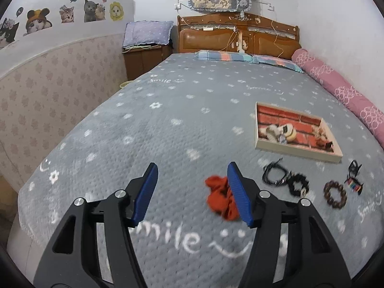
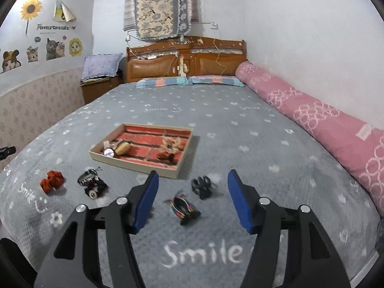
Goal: Organize jewelry
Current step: 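Move both open tools back toward the remaining jewelry on the bed, then grasp the orange scrunchie with the left tool while the right tool grasps the rainbow claw clip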
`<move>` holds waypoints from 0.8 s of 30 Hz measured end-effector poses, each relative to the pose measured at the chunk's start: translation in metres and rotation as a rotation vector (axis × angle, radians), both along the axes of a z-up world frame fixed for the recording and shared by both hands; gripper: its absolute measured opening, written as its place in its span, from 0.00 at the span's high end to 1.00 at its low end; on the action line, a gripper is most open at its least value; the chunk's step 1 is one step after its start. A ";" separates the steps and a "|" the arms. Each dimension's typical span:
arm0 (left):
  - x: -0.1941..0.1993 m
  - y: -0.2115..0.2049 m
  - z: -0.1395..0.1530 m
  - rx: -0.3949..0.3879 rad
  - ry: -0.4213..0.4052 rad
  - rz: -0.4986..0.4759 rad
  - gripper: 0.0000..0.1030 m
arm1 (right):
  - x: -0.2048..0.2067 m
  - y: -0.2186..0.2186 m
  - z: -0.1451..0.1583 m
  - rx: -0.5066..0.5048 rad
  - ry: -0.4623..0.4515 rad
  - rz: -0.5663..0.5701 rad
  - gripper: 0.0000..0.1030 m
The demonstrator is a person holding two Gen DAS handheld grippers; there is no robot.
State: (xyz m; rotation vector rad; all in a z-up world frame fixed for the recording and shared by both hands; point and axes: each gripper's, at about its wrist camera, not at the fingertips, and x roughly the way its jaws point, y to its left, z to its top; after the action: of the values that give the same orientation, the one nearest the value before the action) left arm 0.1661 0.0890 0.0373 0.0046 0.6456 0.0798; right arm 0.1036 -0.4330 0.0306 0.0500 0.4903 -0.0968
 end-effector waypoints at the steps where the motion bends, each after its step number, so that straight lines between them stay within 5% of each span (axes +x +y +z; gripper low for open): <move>1: -0.003 -0.001 -0.006 0.000 0.004 -0.002 0.42 | -0.001 -0.004 -0.005 0.002 0.006 -0.006 0.38; 12: 0.009 -0.023 -0.090 -0.047 0.091 -0.022 0.38 | 0.017 -0.014 -0.079 0.041 0.134 -0.019 0.30; 24: 0.062 -0.049 -0.141 -0.002 0.206 -0.045 0.24 | 0.091 0.010 -0.141 0.023 0.267 -0.002 0.22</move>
State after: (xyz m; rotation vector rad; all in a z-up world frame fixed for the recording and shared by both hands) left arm 0.2283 0.0404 -0.1035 0.0255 0.8512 0.0348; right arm 0.1949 -0.4231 -0.1100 0.0608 0.7587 -0.1006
